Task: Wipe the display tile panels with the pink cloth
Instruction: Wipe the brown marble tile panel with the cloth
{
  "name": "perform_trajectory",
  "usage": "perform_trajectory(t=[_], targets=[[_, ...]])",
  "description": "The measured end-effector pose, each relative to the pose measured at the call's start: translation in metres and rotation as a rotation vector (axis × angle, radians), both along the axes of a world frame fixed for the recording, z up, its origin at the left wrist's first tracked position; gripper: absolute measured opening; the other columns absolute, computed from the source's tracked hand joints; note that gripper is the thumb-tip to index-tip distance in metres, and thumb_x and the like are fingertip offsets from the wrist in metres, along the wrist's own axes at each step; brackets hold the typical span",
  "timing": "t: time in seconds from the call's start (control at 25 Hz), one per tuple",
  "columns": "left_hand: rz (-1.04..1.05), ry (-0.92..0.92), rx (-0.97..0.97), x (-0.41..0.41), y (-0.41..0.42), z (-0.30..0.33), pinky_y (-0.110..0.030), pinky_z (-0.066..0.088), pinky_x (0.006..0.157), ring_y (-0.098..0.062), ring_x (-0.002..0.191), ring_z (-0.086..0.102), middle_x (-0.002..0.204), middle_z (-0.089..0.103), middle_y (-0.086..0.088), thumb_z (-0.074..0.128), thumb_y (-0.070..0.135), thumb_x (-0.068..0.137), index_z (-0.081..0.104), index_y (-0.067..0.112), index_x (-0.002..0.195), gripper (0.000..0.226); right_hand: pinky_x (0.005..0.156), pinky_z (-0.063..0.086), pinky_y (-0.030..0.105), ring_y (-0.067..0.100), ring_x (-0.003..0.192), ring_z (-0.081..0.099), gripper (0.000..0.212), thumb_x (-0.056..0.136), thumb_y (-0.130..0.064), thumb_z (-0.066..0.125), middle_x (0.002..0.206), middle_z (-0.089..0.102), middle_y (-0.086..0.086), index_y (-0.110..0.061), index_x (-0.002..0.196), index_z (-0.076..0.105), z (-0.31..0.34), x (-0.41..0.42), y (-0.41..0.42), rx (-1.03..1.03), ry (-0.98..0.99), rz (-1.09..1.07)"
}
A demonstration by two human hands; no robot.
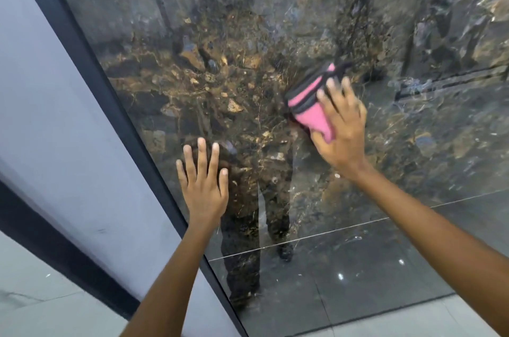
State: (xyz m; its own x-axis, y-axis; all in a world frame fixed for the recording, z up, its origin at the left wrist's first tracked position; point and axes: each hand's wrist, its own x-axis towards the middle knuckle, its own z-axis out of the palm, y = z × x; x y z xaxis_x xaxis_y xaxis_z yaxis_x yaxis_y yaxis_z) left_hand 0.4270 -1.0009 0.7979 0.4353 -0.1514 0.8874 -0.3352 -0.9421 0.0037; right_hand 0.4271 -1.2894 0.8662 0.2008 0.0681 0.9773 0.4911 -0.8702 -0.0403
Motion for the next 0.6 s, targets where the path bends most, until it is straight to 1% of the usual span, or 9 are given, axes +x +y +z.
perform_trajectory(t=[0.04, 0.08, 0.12, 0.24, 0.32, 0.36, 0.44, 0.52, 0.6], targets=[[0.02, -0.015, 0.017, 0.006, 0.004, -0.012, -0.045, -0.003, 0.12, -0.021, 0.151, -0.012, 0.164, -0.012, 0.006, 0.016, 0.041, 0.106, 0.0, 0.029, 0.157, 0.054, 0.117, 0.02, 0.046, 0.015, 0.149, 0.004, 0.09, 0.083, -0.015, 0.059, 0.158, 0.009, -0.011, -0.033, 0.154, 0.007, 0.01, 0.005, 0.013, 0.08, -0.013, -0.03], [0.029, -0.045, 0.017, 0.013, 0.006, -0.018, -0.044, -0.004, 0.12, -0.021, 0.15, -0.013, 0.164, -0.013, 0.006, 0.016, 0.041, 0.106, -0.001, 0.028, 0.157, 0.054, 0.117, 0.02, 0.047, 0.015, 0.149, 0.002, 0.089, 0.084, -0.014, 0.057, 0.158, 0.007, -0.01, -0.032, 0.154, 0.004, 0.0, 0.009, 0.028, 0.038, -0.04, -0.058], [0.031, -0.082, 0.008, 0.02, 0.007, -0.021, -0.043, -0.005, 0.121, -0.021, 0.151, -0.012, 0.164, -0.011, 0.005, 0.017, 0.04, 0.106, 0.0, 0.027, 0.157, 0.055, 0.119, 0.016, 0.047, 0.015, 0.148, 0.002, 0.086, 0.086, -0.014, 0.056, 0.159, 0.007, -0.007, -0.029, 0.154, 0.005, -0.031, 0.016, 0.041, -0.13, -0.045, -0.048], [0.023, -0.161, 0.003, 0.027, 0.007, -0.022, -0.042, -0.005, 0.122, -0.022, 0.151, -0.009, 0.164, -0.008, 0.005, 0.019, 0.038, 0.106, 0.003, 0.026, 0.157, 0.055, 0.121, -0.006, 0.044, 0.017, 0.147, 0.013, 0.091, 0.075, -0.016, 0.072, 0.159, 0.017, -0.006, -0.021, 0.152, 0.022, -0.167, 0.001, 0.046, -1.0, 0.118, -0.042], [-0.011, -0.171, -0.022, 0.026, 0.008, -0.024, -0.042, -0.004, 0.122, -0.022, 0.151, -0.008, 0.165, -0.007, 0.005, 0.019, 0.039, 0.106, 0.003, 0.026, 0.157, 0.055, 0.12, -0.01, 0.041, 0.017, 0.141, 0.027, 0.1, 0.058, -0.014, 0.085, 0.153, 0.035, -0.009, -0.02, 0.146, 0.036, -0.205, -0.018, 0.021, -1.185, 0.261, -0.039], [-0.012, -0.185, -0.018, 0.025, 0.007, -0.025, -0.042, -0.004, 0.122, -0.022, 0.151, -0.008, 0.165, -0.007, 0.005, 0.019, 0.039, 0.106, 0.003, 0.026, 0.157, 0.055, 0.121, -0.007, 0.04, 0.018, 0.139, 0.03, 0.101, 0.056, -0.012, 0.086, 0.151, 0.038, -0.01, -0.02, 0.144, 0.037, -0.198, -0.021, 0.011, -1.144, 0.263, -0.022], [0.007, -0.209, 0.006, 0.027, 0.005, -0.025, -0.043, -0.004, 0.122, -0.023, 0.151, -0.007, 0.165, -0.007, 0.004, 0.02, 0.039, 0.106, 0.004, 0.026, 0.157, 0.055, 0.12, 0.002, 0.042, 0.019, 0.144, 0.023, 0.085, 0.07, -0.012, 0.075, 0.155, 0.027, -0.008, -0.019, 0.144, 0.034, -0.144, -0.016, -0.002, -0.875, 0.154, -0.011], [0.014, -0.233, 0.027, 0.029, 0.005, -0.026, -0.044, -0.003, 0.122, -0.024, 0.151, -0.006, 0.165, -0.005, 0.002, 0.021, 0.04, 0.106, 0.008, 0.027, 0.157, 0.054, 0.118, 0.009, 0.046, 0.018, 0.149, 0.007, 0.073, 0.082, -0.02, 0.06, 0.161, 0.01, -0.007, -0.019, 0.148, 0.029, -0.075, -0.002, -0.014, -0.426, 0.069, -0.052], [0.021, -0.255, 0.037, 0.03, 0.006, -0.028, -0.045, -0.001, 0.122, -0.025, 0.151, -0.005, 0.165, -0.004, 0.001, 0.024, 0.044, 0.105, 0.011, 0.03, 0.157, 0.055, 0.116, 0.02, 0.052, 0.021, 0.149, 0.002, 0.082, 0.084, -0.023, 0.056, 0.162, 0.003, -0.009, -0.024, 0.154, 0.015, -0.051, 0.007, -0.011, -0.046, 0.047, -0.109]])
